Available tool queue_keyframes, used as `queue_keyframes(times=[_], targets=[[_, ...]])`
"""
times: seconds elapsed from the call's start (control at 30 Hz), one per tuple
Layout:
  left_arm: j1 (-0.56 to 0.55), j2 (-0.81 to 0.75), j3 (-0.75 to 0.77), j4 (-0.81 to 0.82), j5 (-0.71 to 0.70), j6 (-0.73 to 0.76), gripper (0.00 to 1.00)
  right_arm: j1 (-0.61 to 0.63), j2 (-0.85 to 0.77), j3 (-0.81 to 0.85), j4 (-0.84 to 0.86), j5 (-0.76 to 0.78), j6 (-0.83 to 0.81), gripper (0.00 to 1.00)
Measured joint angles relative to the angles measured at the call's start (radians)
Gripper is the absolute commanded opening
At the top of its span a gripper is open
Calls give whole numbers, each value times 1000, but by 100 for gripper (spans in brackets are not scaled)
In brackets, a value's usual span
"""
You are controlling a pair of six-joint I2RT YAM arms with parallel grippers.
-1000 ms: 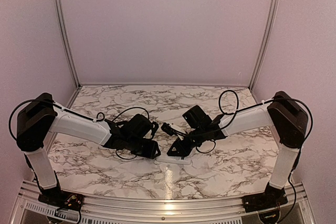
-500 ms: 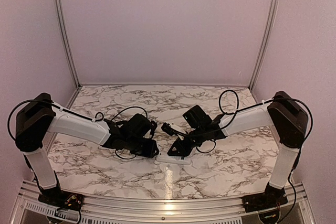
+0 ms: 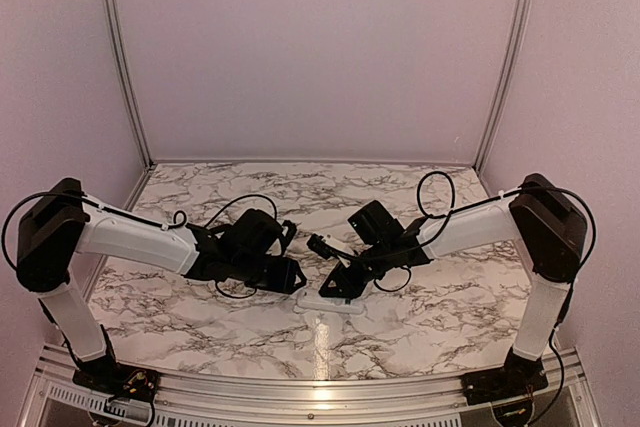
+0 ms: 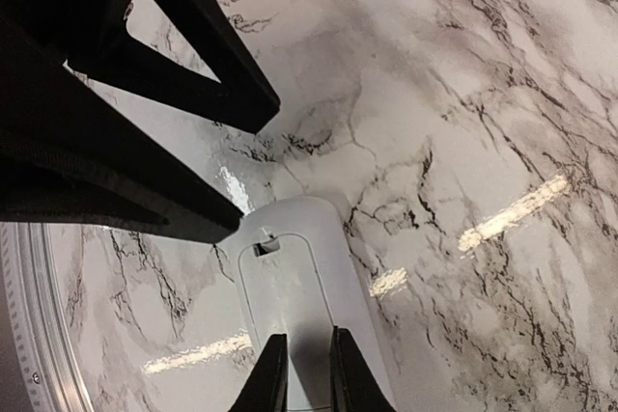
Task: Load the batteries into the remote control
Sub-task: Press the battery cover on the remote control.
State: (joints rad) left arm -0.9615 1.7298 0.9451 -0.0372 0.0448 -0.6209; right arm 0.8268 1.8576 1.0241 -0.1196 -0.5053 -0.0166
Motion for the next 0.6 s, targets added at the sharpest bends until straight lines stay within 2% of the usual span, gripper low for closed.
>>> queue_keyframes(times=[0.6], targets=[[-3, 92, 38, -22, 3, 17, 38, 0, 0, 0, 0, 0, -3, 15]])
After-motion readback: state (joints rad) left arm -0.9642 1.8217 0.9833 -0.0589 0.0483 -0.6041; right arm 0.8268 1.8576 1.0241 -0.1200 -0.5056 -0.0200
